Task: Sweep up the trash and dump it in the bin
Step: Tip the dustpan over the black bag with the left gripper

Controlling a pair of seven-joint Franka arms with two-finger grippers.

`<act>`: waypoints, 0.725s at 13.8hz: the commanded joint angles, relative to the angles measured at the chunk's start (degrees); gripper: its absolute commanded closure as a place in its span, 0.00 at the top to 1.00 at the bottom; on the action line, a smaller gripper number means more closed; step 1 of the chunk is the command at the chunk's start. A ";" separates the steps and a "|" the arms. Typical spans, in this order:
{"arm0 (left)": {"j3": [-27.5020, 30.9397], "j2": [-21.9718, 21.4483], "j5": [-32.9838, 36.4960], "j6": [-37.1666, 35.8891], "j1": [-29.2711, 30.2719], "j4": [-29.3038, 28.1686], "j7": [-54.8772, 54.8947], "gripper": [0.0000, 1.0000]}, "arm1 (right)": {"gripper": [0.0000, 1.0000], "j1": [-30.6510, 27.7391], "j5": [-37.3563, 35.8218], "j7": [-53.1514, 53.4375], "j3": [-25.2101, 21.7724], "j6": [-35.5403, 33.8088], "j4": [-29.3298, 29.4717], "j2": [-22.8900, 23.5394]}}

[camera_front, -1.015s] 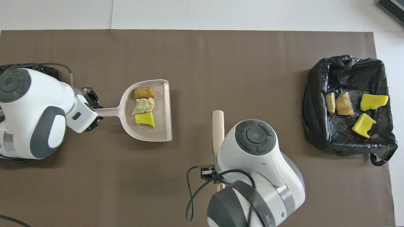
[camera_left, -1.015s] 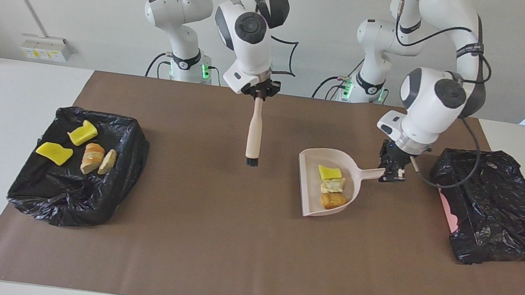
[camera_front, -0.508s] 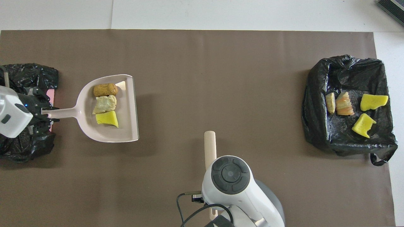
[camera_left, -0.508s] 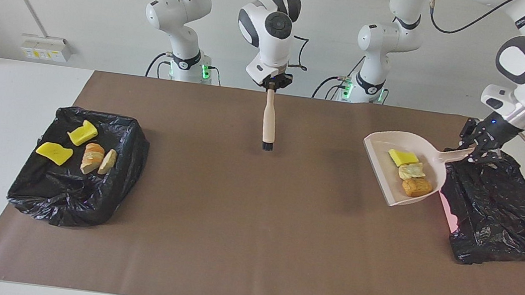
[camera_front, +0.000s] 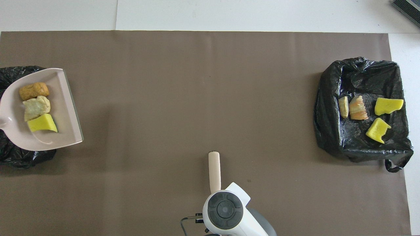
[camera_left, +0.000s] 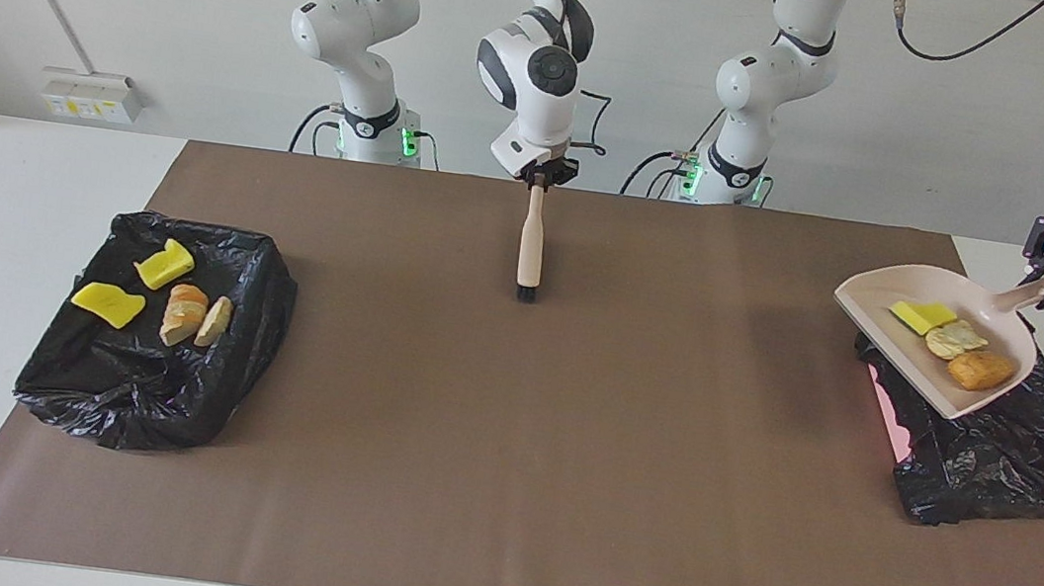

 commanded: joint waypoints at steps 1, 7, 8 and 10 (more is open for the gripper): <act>-0.06 2.06 2.38 1.88 4.12 3.77 -0.56 0.00 | 0.12 0.12 0.95 1.06 0.11 2.45 -2.20 -0.70; -0.24 6.71 20.52 3.72 3.96 11.40 -0.38 0.00 | 1.00 -2.06 -1.06 -1.66 -0.50 1.84 2.01 -0.34; -0.59 7.86 25.37 3.72 3.35 12.91 -0.73 0.00 | 1.00 -3.90 -2.63 -1.66 -0.42 1.75 3.24 -0.43; -0.42 8.31 30.85 3.72 1.15 13.19 -2.48 0.00 | 1.00 -6.98 -4.84 -1.75 -0.42 1.14 5.61 -0.52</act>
